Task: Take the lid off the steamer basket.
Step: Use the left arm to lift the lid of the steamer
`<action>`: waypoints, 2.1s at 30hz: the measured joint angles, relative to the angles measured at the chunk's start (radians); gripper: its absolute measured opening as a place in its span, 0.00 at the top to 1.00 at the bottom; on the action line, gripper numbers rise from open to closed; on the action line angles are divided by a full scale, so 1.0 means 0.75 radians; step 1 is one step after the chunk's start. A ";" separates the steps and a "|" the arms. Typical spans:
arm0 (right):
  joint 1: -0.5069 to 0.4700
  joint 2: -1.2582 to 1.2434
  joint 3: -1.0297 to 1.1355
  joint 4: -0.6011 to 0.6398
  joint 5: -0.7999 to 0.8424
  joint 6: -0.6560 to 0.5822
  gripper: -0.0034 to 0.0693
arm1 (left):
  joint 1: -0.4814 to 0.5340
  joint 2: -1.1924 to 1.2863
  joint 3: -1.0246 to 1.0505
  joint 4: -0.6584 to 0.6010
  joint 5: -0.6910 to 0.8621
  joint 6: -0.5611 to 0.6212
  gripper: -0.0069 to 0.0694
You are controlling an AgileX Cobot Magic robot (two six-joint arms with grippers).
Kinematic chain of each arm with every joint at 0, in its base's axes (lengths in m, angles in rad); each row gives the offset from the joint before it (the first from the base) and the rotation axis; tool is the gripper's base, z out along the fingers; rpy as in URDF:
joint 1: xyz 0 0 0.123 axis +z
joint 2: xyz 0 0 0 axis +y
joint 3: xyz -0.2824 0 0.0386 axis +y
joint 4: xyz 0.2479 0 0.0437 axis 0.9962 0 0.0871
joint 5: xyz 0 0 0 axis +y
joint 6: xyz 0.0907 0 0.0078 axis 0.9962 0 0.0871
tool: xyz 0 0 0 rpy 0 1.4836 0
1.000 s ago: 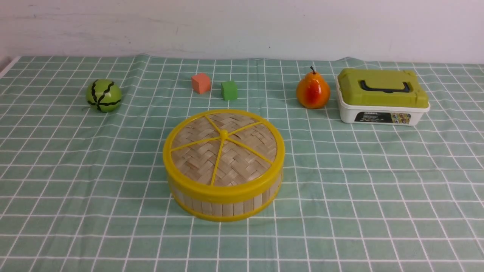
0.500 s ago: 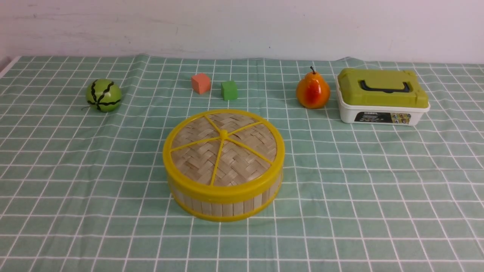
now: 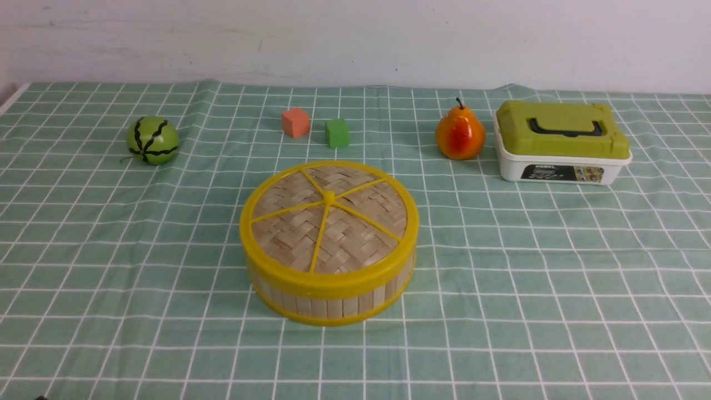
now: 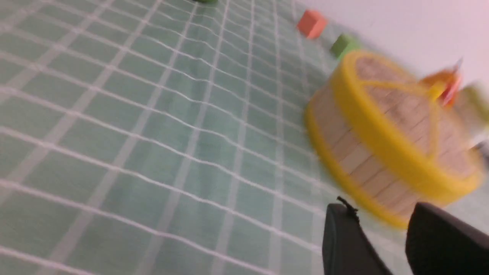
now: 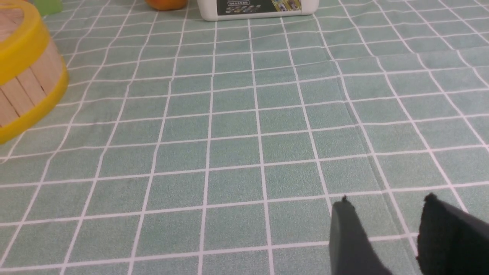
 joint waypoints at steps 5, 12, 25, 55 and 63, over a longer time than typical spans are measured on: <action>0.000 0.000 0.000 0.000 0.000 0.000 0.62 | 0.000 0.000 0.000 -0.629 -0.045 -0.402 0.60; 0.000 0.000 0.000 0.000 0.000 0.000 0.62 | 0.000 0.000 0.000 -0.789 -0.082 -0.447 0.60; 0.000 0.000 0.000 0.000 0.000 0.000 0.62 | 0.000 0.085 -0.337 -0.572 -0.334 0.031 0.91; 0.000 0.000 0.000 0.000 0.000 0.000 0.62 | -0.376 2.479 -2.362 0.180 1.323 0.422 0.93; 0.000 0.000 0.000 0.000 0.000 0.000 0.62 | -0.530 2.860 -2.800 0.487 1.329 0.268 0.80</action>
